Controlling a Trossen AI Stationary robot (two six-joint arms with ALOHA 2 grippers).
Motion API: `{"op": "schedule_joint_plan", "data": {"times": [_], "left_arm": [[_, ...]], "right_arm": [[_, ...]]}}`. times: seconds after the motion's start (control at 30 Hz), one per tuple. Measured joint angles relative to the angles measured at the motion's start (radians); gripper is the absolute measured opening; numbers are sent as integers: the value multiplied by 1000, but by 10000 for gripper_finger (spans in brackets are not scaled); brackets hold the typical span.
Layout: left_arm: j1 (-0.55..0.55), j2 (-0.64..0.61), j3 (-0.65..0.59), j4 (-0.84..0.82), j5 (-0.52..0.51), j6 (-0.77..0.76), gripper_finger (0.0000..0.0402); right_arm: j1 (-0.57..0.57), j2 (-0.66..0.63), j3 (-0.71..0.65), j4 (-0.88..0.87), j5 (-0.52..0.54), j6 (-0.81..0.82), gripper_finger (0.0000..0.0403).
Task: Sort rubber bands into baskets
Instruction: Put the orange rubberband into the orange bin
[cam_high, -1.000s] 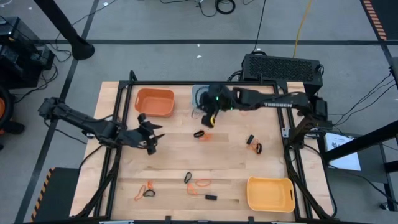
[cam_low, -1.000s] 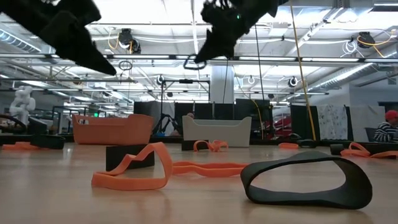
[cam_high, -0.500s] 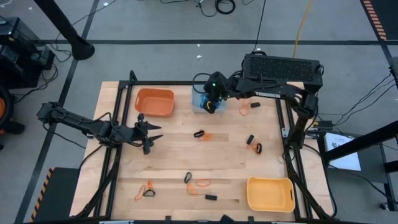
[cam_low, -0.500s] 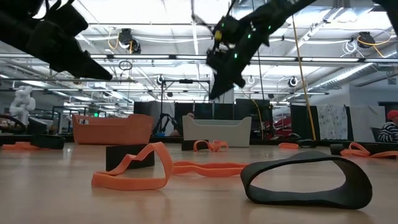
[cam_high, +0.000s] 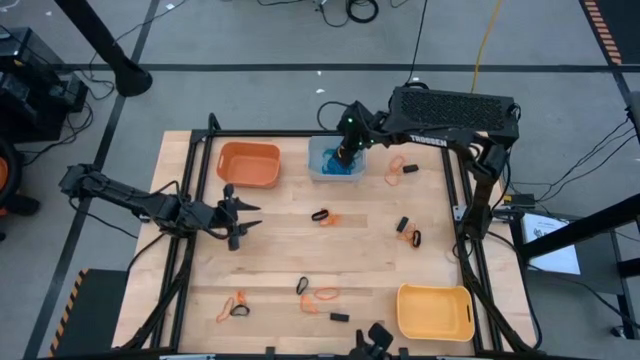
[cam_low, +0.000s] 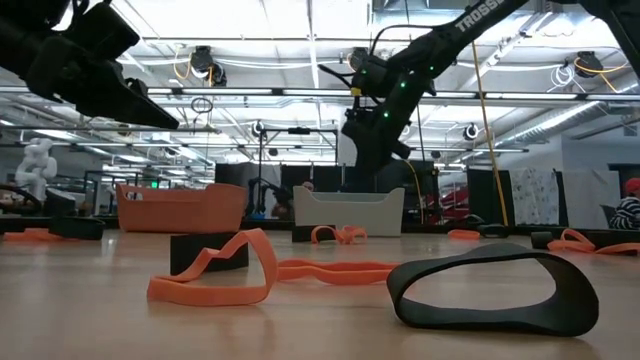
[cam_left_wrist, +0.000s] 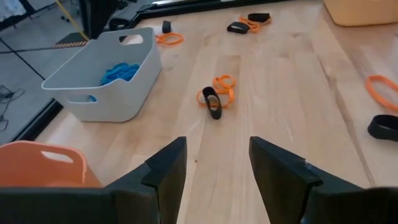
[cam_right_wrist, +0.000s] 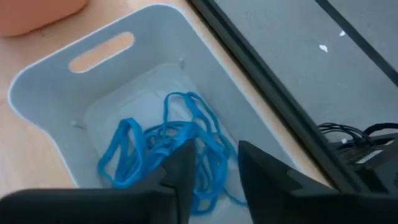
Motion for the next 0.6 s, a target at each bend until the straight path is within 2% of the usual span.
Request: {"op": "schedule_joint_plan", "data": {"times": [0.17,0.3,0.37,0.43,0.5,0.6], "left_arm": [[0,4,0,6,15,-19,183],[0,12,0,39,19,-47,183],[0,25,0,68,57,-51,183],[0,49,0,114,124,-46,183],[0,84,0,179,166,-16,183],[5,168,0,320,173,67,183]], "right_arm": [[-10,0,55,-117,-18,-24,146],[12,-3,77,-158,-215,-3,152],[37,-3,77,-186,-335,15,152],[75,-3,77,-237,-402,22,152],[124,-3,77,-280,-412,23,152],[208,-3,77,-320,-410,37,152]]}}
